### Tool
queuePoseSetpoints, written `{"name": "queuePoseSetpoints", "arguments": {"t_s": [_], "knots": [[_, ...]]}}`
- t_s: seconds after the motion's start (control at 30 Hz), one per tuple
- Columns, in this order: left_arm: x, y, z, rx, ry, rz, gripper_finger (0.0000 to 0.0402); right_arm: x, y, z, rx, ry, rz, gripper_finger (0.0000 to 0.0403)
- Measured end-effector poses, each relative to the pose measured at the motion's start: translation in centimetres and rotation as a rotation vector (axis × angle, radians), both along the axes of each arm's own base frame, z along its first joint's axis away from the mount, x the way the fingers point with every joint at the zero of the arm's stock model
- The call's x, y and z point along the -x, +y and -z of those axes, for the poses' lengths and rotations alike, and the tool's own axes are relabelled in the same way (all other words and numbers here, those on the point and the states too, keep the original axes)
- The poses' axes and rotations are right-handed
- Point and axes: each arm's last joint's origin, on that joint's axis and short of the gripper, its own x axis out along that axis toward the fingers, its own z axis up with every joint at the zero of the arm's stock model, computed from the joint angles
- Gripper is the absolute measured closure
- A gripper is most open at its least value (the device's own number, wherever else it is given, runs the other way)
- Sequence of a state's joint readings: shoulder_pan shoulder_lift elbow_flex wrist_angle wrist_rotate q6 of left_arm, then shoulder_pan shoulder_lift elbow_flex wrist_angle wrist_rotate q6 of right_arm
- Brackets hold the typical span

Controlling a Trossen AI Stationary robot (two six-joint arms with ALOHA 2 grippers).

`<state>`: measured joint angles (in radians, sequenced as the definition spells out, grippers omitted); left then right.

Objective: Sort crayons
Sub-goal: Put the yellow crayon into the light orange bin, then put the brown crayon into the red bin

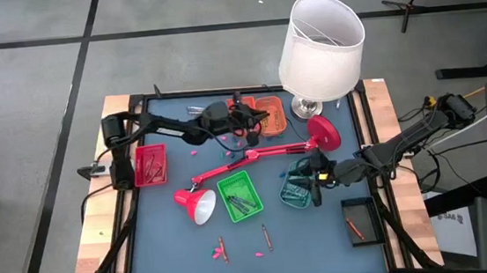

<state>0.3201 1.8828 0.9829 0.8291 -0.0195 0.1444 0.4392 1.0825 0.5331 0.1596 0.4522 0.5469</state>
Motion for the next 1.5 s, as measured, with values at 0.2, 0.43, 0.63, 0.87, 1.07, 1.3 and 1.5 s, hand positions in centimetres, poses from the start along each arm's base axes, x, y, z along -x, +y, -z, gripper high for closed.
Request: {"name": "queuePoseSetpoints", "arguments": {"t_s": [0.2, 0.43, 0.63, 0.87, 1.07, 1.3, 1.5], "knots": [[-0.4, 0.3, 2.4, 0.022, 0.058, -0.027, 0.0392, -0.3, 0.2, -1.1, -0.055, -0.098, -0.006, 0.0276], [-0.4, 0.6, 2.9, 0.057, 0.065, -0.037, 0.0368, -2.0, 1.0, -2.7, -0.07, -0.121, -0.019, 0.0276], [-0.2, 1.0, 3.0, 0.078, 0.059, -0.052, 0.0323, -5.1, 2.7, -3.2, -0.08, -0.044, -0.066, 0.0276], [-0.3, 0.1, 2.6, 0.166, 0.067, -0.025, 0.0313, -7.7, 6.2, -4.0, -0.147, 0.18, -0.053, 0.0276], [0.8, -1.4, -0.3, 0.086, 0.175, 0.011, 0.0313, -8.9, 9.4, -4.5, -0.204, 0.346, 0.002, 0.0276], [3.8, -4.1, -4.4, 0.121, 0.325, 0.058, 0.0313, -9.6, 11.9, -2.2, -0.268, 0.449, 0.068, 0.0276], [7.1, -7.8, -6.8, 0.177, 0.485, 0.131, 0.0313, -10.1, 13.3, 0.9, -0.302, 0.526, 0.099, 0.0276]]}}
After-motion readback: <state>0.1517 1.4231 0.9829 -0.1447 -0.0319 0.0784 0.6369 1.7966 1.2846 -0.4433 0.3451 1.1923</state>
